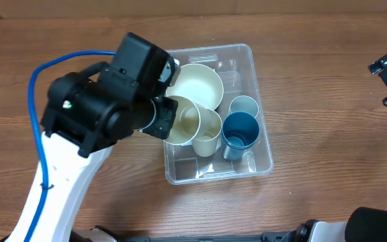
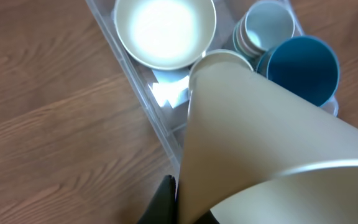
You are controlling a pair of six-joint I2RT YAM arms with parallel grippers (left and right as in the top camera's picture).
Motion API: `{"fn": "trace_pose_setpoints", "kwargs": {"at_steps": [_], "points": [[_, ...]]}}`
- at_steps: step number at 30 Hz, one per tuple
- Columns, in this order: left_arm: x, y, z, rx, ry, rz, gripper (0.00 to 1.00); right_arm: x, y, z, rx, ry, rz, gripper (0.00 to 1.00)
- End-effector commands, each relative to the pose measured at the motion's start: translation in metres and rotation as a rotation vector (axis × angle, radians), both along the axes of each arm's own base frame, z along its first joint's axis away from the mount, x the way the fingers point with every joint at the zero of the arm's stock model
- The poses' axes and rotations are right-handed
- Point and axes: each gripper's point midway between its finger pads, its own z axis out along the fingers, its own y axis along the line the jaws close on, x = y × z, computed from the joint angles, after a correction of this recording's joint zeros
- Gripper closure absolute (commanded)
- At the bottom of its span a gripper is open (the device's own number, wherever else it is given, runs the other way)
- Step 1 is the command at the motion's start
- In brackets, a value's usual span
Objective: Pack container
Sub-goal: 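Stack the cream cup onto the cream cup in the container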
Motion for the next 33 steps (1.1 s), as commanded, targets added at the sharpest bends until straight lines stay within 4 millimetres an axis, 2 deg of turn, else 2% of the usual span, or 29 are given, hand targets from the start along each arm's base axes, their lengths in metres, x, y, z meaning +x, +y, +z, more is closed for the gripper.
{"fn": "trace_pose_setpoints", "kwargs": {"at_steps": [1, 6, 11, 12, 15, 17, 19, 21, 23, 25, 26, 29, 30, 31, 33], "points": [[0.009, -0.013, -0.024, 0.030, 0.036, -0.032, 0.96, 0.001, -0.001, 0.004, -0.003, -0.014, -0.005, 0.00], [0.026, -0.025, -0.058, 0.046, 0.067, -0.040, 0.96, 0.001, -0.001, 0.004, -0.003, -0.014, -0.006, 0.00], [0.031, -0.036, -0.098, 0.076, 0.183, -0.053, 0.96, 0.001, -0.001, 0.004, -0.003, -0.014, -0.006, 0.00], [0.032, -0.039, -0.105, 0.077, 0.204, -0.056, 0.92, 0.001, -0.001, 0.004, -0.003, -0.014, -0.005, 0.00], [0.038, -0.044, -0.107, 0.066, 0.196, -0.050, 0.62, 0.001, -0.001, 0.004, -0.003, -0.014, -0.005, 0.00], [0.042, -0.042, -0.093, 0.046, 0.169, -0.032, 0.45, 0.001, -0.001, 0.004, -0.003, -0.014, -0.006, 0.00], [0.045, -0.035, -0.073, 0.035, 0.141, -0.011, 0.37, 0.001, -0.001, 0.004, -0.003, -0.014, -0.006, 0.00], [0.050, -0.016, -0.048, 0.047, 0.088, 0.055, 0.26, 0.001, -0.001, 0.004, -0.003, -0.014, -0.005, 0.00], [0.060, 0.024, -0.016, 0.096, 0.001, 0.196, 0.23, 0.001, -0.001, 0.004, -0.003, -0.014, -0.006, 0.00], [0.070, 0.057, 0.015, 0.065, -0.096, 0.314, 0.19, 0.001, -0.001, 0.004, -0.003, -0.014, -0.005, 0.00], [0.073, 0.086, 0.033, 0.046, -0.152, 0.418, 0.19, 0.001, -0.001, 0.004, -0.003, -0.014, -0.006, 0.00], [0.068, 0.148, 0.057, 0.035, -0.231, 0.659, 0.14, 0.001, -0.001, 0.004, -0.003, -0.014, -0.005, 0.00], [0.062, 0.172, 0.063, 0.031, -0.250, 0.742, 0.09, 0.001, -0.001, 0.004, -0.003, -0.014, -0.006, 0.00], [0.058, 0.186, 0.066, 0.032, -0.259, 0.787, 0.03, 0.001, -0.001, 0.004, -0.003, -0.014, -0.006, 0.00], [0.054, 0.204, 0.068, 0.037, -0.266, 0.845, 0.00, 0.001, -0.001, 0.004, -0.003, -0.014, -0.005, 0.00]]}}
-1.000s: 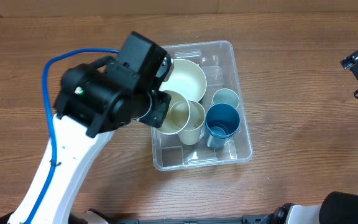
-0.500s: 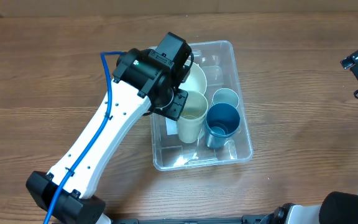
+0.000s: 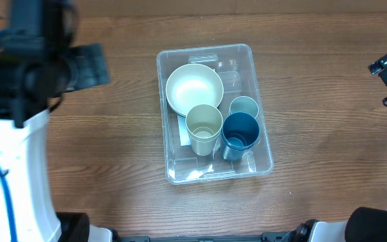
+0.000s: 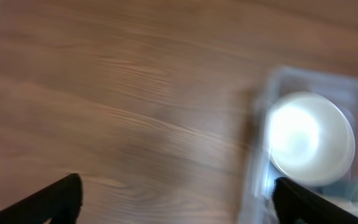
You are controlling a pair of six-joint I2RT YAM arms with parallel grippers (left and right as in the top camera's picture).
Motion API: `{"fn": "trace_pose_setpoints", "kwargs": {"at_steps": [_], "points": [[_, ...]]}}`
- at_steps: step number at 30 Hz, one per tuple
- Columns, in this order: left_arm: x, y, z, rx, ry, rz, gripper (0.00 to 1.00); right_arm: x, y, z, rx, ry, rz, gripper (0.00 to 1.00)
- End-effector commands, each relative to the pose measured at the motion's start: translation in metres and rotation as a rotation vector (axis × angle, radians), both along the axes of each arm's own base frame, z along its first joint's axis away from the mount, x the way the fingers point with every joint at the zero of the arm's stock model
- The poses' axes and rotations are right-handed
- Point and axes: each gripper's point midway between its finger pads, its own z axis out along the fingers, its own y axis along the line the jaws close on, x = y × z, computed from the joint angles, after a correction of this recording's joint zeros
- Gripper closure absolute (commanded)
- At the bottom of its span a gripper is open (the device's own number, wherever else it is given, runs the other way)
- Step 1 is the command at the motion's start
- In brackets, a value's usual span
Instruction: Pack container
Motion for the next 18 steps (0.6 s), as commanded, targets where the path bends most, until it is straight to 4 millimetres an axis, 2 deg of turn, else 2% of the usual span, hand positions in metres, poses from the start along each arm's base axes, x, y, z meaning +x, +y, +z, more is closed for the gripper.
{"fn": "trace_pose_setpoints", "kwargs": {"at_steps": [1, 15, 16, 18], "points": [[-0.017, 0.042, 0.020, 0.006, -0.073, 0.171, 0.00, 0.001, -0.001, 0.004, -0.003, -0.014, -0.005, 0.00], [-0.017, 0.047, 0.020, 0.007, -0.071, 0.185, 0.00, 0.002, 0.000, 0.004, -0.004, -0.014, -0.002, 0.00], [-0.017, 0.047, 0.020, 0.007, -0.071, 0.185, 0.00, 0.002, 0.004, 0.007, -0.009, -0.022, 0.007, 0.00], [-0.017, 0.047, 0.020, 0.007, -0.071, 0.185, 0.00, -0.001, 0.021, 0.025, -0.031, -0.070, 0.049, 0.00]]}}
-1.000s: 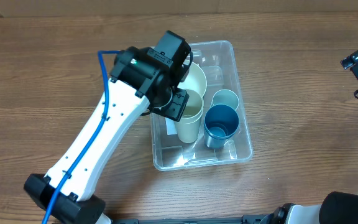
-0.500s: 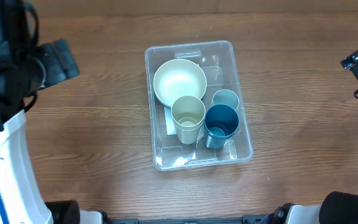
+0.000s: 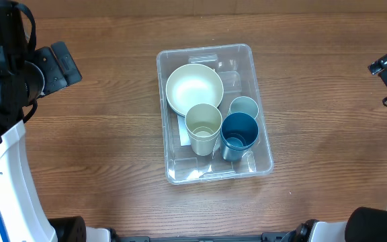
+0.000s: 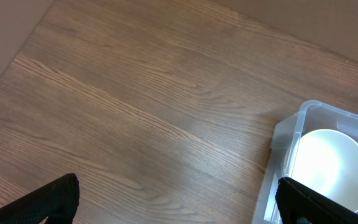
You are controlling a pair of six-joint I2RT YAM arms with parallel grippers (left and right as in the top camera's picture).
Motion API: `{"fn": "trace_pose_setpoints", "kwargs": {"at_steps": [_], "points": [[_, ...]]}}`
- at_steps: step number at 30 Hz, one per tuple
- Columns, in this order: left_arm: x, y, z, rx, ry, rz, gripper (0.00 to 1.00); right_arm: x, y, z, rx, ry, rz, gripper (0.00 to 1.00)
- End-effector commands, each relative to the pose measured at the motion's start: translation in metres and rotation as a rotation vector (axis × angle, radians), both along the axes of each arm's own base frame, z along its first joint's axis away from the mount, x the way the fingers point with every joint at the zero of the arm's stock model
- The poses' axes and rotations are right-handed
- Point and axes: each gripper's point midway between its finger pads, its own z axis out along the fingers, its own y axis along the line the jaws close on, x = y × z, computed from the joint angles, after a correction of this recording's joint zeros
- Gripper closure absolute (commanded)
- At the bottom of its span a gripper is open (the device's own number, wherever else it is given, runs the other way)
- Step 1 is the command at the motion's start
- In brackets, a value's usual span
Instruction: Pack container
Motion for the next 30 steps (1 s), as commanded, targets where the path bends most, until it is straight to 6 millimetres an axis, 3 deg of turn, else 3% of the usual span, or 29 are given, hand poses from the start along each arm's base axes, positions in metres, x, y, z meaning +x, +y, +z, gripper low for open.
{"fn": "trace_pose_setpoints", "kwargs": {"at_steps": [1, 5, 10, 13, 17, 24, 30], "points": [[-0.002, 0.004, 0.005, 0.004, -0.019, 0.024, 0.00, -0.004, 0.030, 0.035, -0.041, -0.097, 0.069, 0.00], [-0.002, 0.004, 0.005, 0.004, -0.019, 0.024, 0.00, -0.026, 0.094, 0.087, -0.130, -0.240, 0.251, 0.00], [-0.002, 0.004, 0.005, 0.004, -0.019, 0.024, 0.00, -0.070, 0.130, 0.142, -0.386, -0.432, 0.458, 0.00], [-0.002, 0.004, 0.005, 0.004, -0.019, 0.024, 0.00, -0.089, 0.148, 0.147, -0.464, -0.558, 0.600, 0.00], [-0.002, 0.004, 0.005, 0.004, -0.019, 0.024, 0.00, -0.109, 0.152, 0.103, -0.518, -0.589, 0.667, 0.00], [-0.002, 0.004, 0.005, 0.004, -0.019, 0.024, 0.00, -0.128, 0.158, -0.042, -0.474, -0.528, 0.716, 0.00], [-0.002, 0.004, 0.005, 0.004, -0.019, 0.024, 0.00, -0.130, 0.159, -0.121, -0.455, -0.498, 0.731, 0.00]]}}
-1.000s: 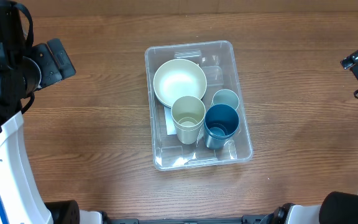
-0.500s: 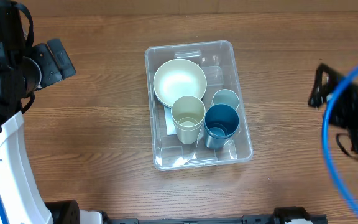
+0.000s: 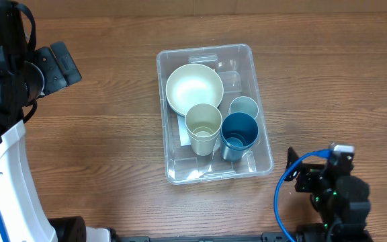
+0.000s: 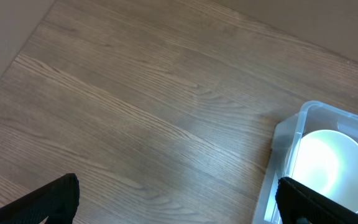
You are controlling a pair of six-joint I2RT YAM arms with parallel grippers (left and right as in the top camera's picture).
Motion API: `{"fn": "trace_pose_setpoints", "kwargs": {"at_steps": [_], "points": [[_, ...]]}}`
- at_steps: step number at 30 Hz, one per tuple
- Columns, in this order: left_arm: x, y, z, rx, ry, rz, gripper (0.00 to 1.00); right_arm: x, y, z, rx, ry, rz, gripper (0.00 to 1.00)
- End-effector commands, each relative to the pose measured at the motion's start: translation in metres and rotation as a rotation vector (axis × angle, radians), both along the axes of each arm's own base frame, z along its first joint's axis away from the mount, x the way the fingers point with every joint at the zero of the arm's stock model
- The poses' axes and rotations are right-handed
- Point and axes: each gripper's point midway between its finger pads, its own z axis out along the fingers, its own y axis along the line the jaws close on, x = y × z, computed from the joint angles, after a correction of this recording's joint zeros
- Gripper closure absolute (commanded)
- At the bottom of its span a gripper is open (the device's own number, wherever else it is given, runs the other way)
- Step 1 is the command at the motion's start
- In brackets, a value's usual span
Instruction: Pack container
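Observation:
The clear plastic container (image 3: 204, 49) sits mid-table. It holds a cream bowl (image 3: 194, 89), a cream cup (image 3: 203, 126), a dark blue cup (image 3: 240, 133) and a light blue cup (image 3: 244, 106), all upright. My left arm (image 3: 19, 81) is raised at the far left, well away from the container. In the left wrist view my left gripper (image 4: 179, 202) is open and empty over bare wood, with the container's corner (image 4: 286, 132) and the bowl (image 4: 331, 165) at the right. My right arm (image 3: 331, 191) is at the bottom right, and its jaws cannot be made out.
A wooden table (image 3: 113, 148) lies all around the container. A blue cable (image 3: 287, 185) loops beside the right arm near the front edge, close to the container's front right corner.
The right arm was at the upper right edge of the overhead view and is now at the bottom right by the front edge. The left arm and the container's contents are unchanged.
My left gripper was shut on a cream cup at the container's left side, next to another cream cup. Then it was open and empty far to the left, with one cream cup showing in the container. It has stayed there, and the right arm now sits at the bottom right.

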Motion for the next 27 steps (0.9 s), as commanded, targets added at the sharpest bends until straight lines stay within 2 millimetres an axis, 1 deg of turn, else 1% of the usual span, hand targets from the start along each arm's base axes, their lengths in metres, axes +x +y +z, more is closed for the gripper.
{"fn": "trace_pose_setpoints", "kwargs": {"at_steps": [1, 4, 8, 11, 15, 19, 27], "points": [[-0.001, 0.003, 0.005, 0.003, -0.019, 0.019, 0.00, -0.002, 0.002, -0.034, -0.004, -0.002, 0.017, 0.00], [-0.001, 0.003, 0.005, 0.003, -0.019, 0.019, 0.00, -0.002, 0.002, -0.046, -0.004, -0.004, 0.017, 0.00], [-0.001, 0.003, 0.005, 0.003, -0.019, 0.019, 0.00, -0.004, 0.002, -0.049, -0.003, -0.029, 0.017, 0.00], [-0.001, 0.003, 0.005, 0.003, -0.019, 0.019, 0.00, -0.004, 0.002, -0.057, -0.003, -0.039, 0.017, 0.00], [-0.001, 0.003, 0.005, 0.003, -0.019, 0.019, 0.00, -0.008, 0.002, -0.073, -0.005, 0.017, 0.017, 0.00], [-0.001, 0.003, 0.005, 0.003, -0.019, 0.019, 0.00, -0.014, 0.002, -0.084, -0.007, 0.067, 0.017, 0.00], [-0.001, 0.003, 0.005, 0.003, -0.019, 0.019, 0.00, -0.015, 0.002, -0.085, -0.007, 0.075, 0.017, 0.00]]}}
